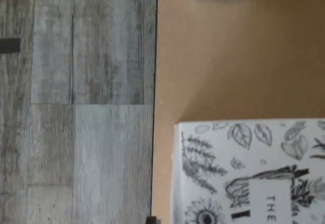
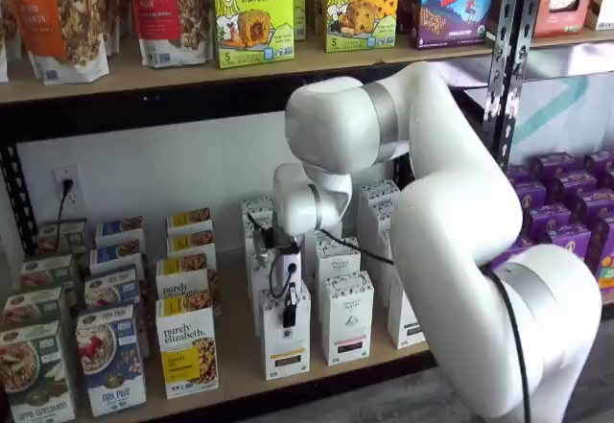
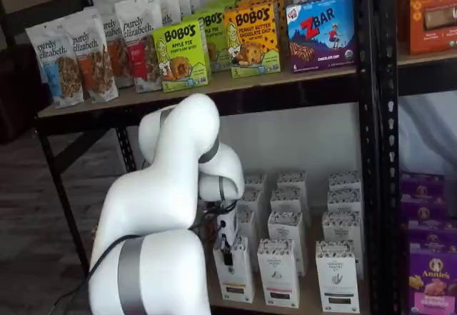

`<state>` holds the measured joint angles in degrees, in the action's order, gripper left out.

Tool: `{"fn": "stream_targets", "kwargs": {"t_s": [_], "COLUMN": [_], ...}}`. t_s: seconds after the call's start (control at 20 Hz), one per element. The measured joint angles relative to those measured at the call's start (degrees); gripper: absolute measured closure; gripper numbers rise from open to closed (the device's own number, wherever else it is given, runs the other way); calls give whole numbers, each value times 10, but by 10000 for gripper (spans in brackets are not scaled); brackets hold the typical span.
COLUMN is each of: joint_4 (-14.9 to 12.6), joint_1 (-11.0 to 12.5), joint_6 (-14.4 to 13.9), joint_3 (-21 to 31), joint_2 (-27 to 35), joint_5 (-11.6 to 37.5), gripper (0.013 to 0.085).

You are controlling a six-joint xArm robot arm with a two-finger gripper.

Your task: Pick up the white box with a yellow strip in the middle, on the bottom shelf, the fourth box from the left

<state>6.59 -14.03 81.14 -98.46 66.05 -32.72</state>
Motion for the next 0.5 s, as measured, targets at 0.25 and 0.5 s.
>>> {"fn": "stream_targets", "kwargs": {"t_s": [0.25, 0.5], "joint_4": [2, 6], "joint_1": [0, 1], "joint_6": [1, 6], "joint_3": [-3, -3], "joint_2": [2, 2], "joint_5": [0, -2], "gripper": [290, 290]}}
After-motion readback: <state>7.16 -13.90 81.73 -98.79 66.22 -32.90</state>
